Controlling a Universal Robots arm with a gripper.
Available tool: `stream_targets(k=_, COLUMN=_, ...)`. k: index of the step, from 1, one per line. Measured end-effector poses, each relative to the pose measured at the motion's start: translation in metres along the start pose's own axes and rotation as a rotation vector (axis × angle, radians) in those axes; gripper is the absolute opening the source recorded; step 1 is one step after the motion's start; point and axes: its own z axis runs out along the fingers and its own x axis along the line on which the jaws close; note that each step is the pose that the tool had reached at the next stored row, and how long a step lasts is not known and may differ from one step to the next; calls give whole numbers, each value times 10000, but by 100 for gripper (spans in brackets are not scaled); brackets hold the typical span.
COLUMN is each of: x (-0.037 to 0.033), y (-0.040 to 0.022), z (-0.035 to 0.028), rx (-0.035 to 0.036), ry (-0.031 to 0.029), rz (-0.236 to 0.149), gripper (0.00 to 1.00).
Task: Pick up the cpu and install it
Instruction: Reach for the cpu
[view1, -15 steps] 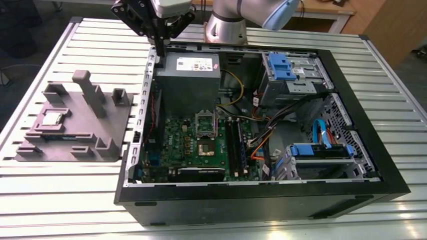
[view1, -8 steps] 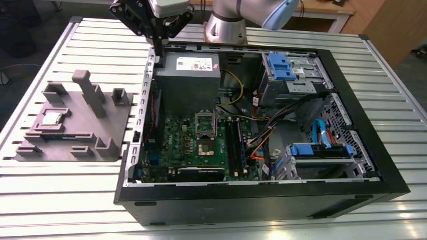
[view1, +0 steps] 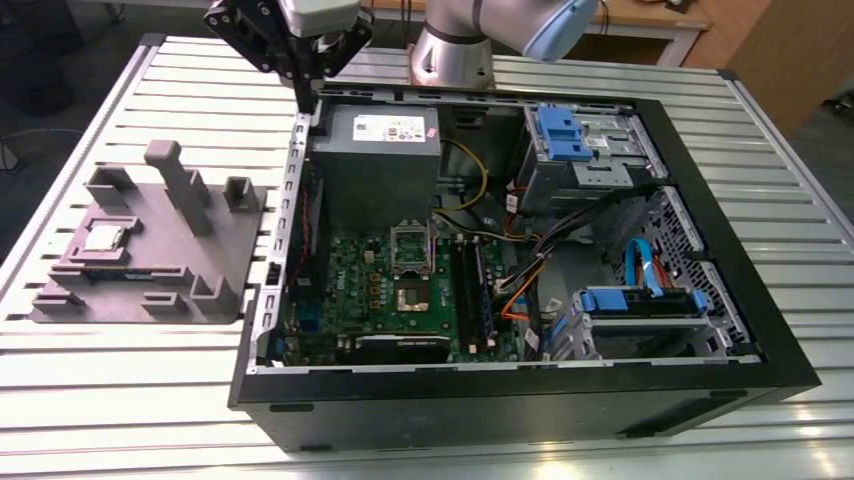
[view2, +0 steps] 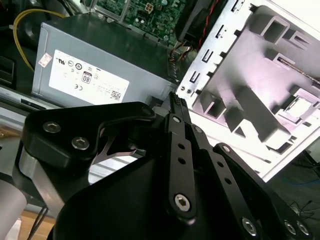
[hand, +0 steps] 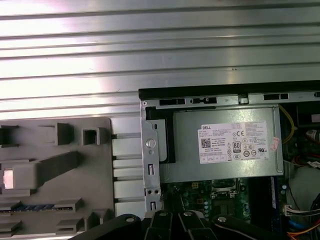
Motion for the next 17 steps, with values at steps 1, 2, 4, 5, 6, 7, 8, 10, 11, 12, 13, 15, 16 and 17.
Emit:
stream_targets(k=1, x=8, y=0, z=2, rx=-1, ry=1, rz=0, gripper=10)
stream_targets(k=2, x=16, y=-1, z=3, rx=-1, ry=4, rz=0, gripper=10)
stream_targets(k=4, x=30, y=-2, z=5, rx=0, ry=8, rz=0, gripper=10)
stream_targets(k=5, x=36, y=-3, z=7, rx=0, ry=10, rz=0, gripper=10)
stream_targets(k=6, x=41, y=-3, z=8, rx=0, ry=12, rz=0, gripper=10)
stream_targets(k=7, x=46, y=-4, z=9, rx=1, ry=15, rz=0, gripper=10)
stream_targets(k=8, x=49, y=-4, z=10, rx=2, ry=18, rz=0, gripper=10)
stream_targets(k=10, x=56, y=-5, z=13, rx=3, ry=26, rz=1, gripper=10)
stream_targets(k=11, x=59, y=-5, z=14, rx=4, ry=30, rz=1, gripper=10)
stream_targets(k=12, x=63, y=-6, z=16, rx=3, ry=32, rz=1, gripper=10)
stream_targets(k=13, x=66, y=-6, z=17, rx=3, ry=36, rz=2, gripper=10)
stream_targets(k=15, x=71, y=-7, z=20, rx=4, ry=42, rz=1, gripper=10)
stream_targets(k=16, x=75, y=-7, z=22, rx=3, ry=44, rz=2, gripper=10)
stream_targets(k=17, x=78, y=-7, z=24, rx=3, ry=47, rz=2, gripper=10)
